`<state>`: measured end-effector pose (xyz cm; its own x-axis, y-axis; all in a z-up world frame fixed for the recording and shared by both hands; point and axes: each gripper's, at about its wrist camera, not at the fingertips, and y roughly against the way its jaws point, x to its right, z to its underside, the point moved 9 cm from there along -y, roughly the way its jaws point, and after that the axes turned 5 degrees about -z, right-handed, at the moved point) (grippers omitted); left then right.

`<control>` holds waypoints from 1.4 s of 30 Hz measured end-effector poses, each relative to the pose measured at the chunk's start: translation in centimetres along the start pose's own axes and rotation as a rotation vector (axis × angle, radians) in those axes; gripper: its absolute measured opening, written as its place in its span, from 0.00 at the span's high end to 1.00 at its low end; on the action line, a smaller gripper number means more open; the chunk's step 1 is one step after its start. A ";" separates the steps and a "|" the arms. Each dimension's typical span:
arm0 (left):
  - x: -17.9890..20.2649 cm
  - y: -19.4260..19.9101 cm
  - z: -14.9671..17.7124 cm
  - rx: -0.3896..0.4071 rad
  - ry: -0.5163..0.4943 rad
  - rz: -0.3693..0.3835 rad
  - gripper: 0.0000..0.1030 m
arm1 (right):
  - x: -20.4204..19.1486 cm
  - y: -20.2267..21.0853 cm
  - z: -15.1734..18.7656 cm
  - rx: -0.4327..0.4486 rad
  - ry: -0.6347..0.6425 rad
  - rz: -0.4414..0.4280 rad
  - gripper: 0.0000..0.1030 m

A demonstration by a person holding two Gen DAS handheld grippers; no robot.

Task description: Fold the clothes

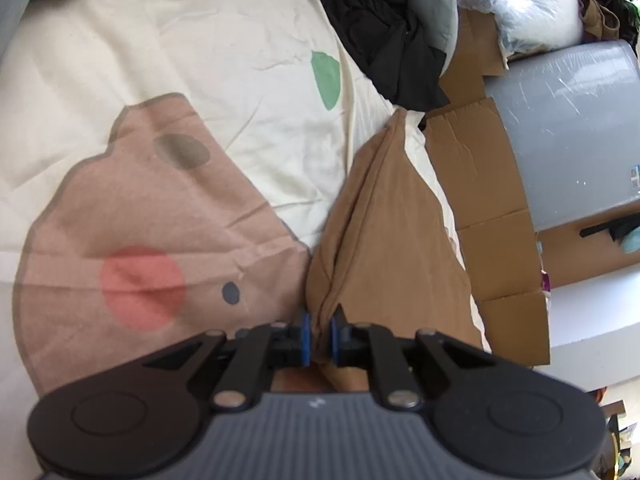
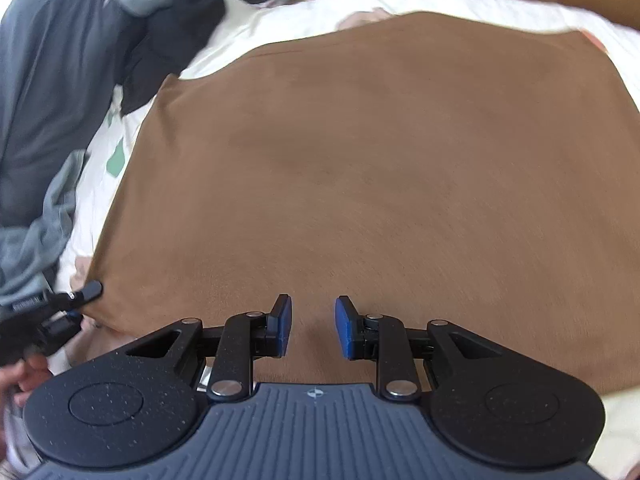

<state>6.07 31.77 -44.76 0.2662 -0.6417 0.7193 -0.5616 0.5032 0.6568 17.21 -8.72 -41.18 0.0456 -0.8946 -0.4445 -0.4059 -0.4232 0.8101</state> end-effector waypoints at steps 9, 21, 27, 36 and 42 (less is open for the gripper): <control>0.7 0.5 0.0 -0.002 0.004 -0.017 0.90 | -1.4 -2.2 1.1 -0.040 0.132 0.024 0.92; 0.7 0.3 -0.2 -0.013 -0.015 -0.031 0.90 | -3.1 -1.7 4.8 -0.127 0.254 0.011 0.99; 0.5 0.2 -0.2 -0.019 -0.022 -0.036 0.90 | -3.5 -1.2 4.5 -0.117 0.261 0.012 0.99; 0.0 -0.2 -0.1 -0.024 -0.014 -0.043 0.90 | -2.4 -2.7 2.1 -0.077 0.238 0.067 0.95; -0.4 -0.5 0.1 -0.023 -0.005 -0.044 0.90 | -2.2 -3.5 -0.3 -0.043 0.213 0.083 0.95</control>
